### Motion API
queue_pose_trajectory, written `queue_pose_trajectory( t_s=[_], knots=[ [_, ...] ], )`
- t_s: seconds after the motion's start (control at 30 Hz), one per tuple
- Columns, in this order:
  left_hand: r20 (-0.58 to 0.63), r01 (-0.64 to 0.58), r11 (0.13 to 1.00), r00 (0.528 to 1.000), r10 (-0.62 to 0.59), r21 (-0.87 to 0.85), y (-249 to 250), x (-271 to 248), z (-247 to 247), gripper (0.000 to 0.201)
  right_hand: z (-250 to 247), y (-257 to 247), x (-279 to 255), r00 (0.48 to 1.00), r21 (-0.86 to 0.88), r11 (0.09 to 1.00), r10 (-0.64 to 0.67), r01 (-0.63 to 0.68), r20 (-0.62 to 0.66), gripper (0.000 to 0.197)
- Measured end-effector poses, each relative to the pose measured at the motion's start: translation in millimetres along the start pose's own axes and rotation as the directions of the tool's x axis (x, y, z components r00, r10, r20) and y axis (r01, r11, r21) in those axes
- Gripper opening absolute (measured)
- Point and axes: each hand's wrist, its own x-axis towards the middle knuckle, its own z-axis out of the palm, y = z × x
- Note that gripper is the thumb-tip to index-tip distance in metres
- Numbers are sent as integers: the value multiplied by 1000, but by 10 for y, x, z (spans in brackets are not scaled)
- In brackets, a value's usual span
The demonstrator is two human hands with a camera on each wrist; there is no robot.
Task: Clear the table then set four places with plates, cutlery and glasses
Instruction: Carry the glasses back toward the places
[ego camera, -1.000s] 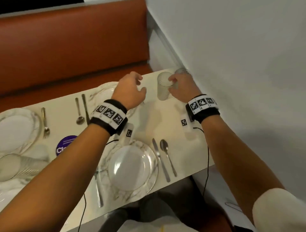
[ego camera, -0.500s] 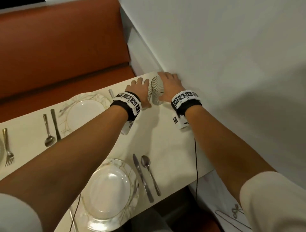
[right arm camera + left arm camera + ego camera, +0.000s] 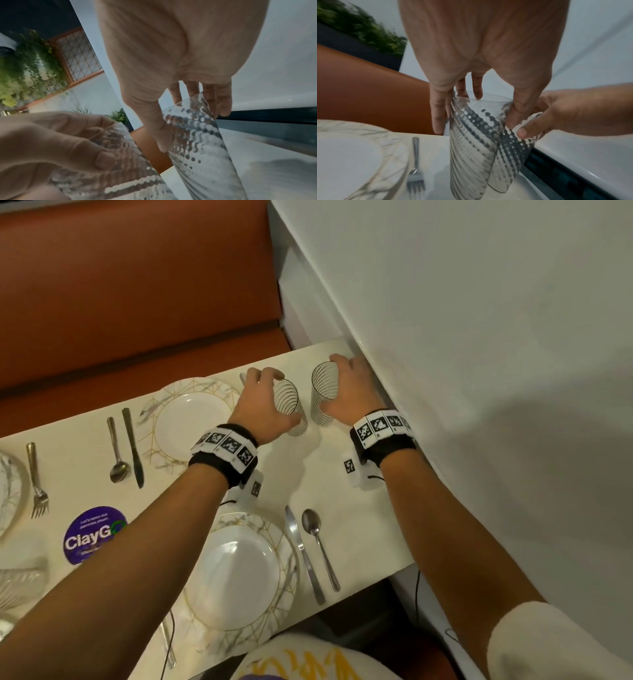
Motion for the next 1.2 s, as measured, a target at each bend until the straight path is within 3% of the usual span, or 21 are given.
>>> queue_pose_trajectory(
  t_s=[0.27, 0.47, 0.73, 0.93, 1.1, 1.2],
  knots=[
    [-136, 64, 982, 987, -88, -175, -820, -958, -478, 89, 586, -629, -717, 997, 261, 963, -75, 63, 36, 93],
    [-203, 109, 968, 967, -157, -227, -1438, -1533, -676, 98, 1089, -1116, -1110, 983, 295, 946, -166, 135, 81, 94],
    [-175, 147, 962, 966, -190, -231, -1772, -1692, -695, 107, 1409, -1447, -1277, 982, 253, 954, -181, 161, 57, 99],
    [-200, 133, 946, 960, -197, -295, -1869, -1776, -561, 113, 1533, -1454, -1395, 992, 343, 931, -128, 121, -2, 108],
    [-223, 186, 844, 915, -335, -503, -1937, -1859, -422, 125, 1633, -1386, -1485, 999, 556, 831, 32, -20, -13, 131],
    [-215, 251, 793, 878, -427, -555, -1983, -1924, -281, 116, 1723, -1306, -1539, 996, 592, 803, 84, -76, 14, 103]
  ],
)
